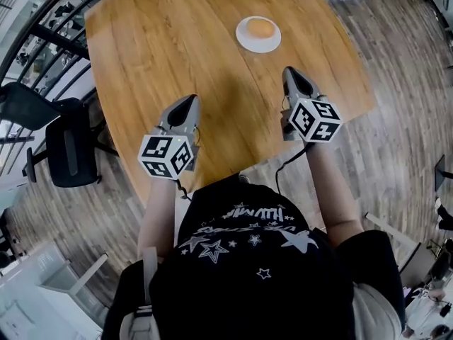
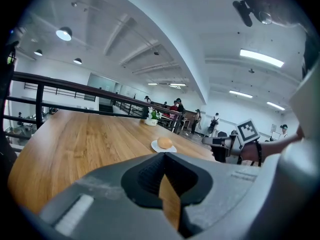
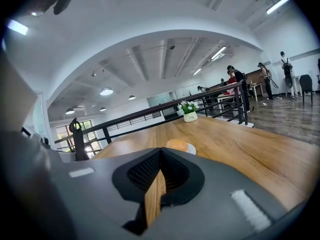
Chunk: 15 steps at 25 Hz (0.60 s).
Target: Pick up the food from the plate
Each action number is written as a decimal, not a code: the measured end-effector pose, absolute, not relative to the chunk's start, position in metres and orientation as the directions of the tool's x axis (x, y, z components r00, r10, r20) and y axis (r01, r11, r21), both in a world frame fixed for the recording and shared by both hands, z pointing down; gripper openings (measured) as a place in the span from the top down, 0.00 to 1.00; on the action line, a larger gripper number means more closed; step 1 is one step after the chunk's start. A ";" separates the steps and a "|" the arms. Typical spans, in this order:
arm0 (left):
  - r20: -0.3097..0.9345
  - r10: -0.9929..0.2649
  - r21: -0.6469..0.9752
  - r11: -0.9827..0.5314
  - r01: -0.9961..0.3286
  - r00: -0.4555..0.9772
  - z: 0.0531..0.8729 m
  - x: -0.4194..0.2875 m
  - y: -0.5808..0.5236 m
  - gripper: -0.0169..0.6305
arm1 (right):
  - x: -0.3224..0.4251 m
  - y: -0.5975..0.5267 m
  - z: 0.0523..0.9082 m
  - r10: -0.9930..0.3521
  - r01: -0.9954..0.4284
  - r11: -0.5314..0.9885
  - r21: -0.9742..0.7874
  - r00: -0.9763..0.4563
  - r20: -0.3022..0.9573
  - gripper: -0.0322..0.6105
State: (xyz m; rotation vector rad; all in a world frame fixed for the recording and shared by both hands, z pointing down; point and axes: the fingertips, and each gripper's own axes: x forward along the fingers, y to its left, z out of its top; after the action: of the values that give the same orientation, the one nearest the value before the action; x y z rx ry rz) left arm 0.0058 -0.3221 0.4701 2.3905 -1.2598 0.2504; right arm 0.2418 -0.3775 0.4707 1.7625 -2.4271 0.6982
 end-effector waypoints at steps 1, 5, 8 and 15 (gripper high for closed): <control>0.349 -0.743 0.287 -0.495 -0.820 0.571 0.471 0.003 -0.328 0.97 | 0.239 -0.386 0.473 -0.883 -0.919 0.247 -0.307 -0.344 0.319 0.95; 0.350 -0.742 0.301 -0.489 -0.819 0.572 0.475 -0.007 -0.352 0.97 | 0.228 -0.419 0.483 -0.867 -0.930 0.268 -0.253 -0.347 0.357 0.95; 0.354 -0.740 0.309 -0.485 -0.818 0.572 0.478 -0.009 -0.366 0.97 | 0.222 -0.441 0.492 -0.840 -0.927 0.294 -0.230 -0.366 0.400 0.86; 0.381 -0.727 0.323 -0.475 -0.819 0.571 0.493 -0.013 -0.386 0.97 | 0.216 -0.481 0.515 -0.798 -0.929 0.334 -0.160 -0.369 0.476 0.64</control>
State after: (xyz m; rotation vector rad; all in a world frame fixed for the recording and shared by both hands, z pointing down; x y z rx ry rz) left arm -0.0130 -0.3861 0.4927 2.3352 -1.2394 0.2624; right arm 0.2155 -0.4812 0.5150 1.5417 -2.2909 0.5902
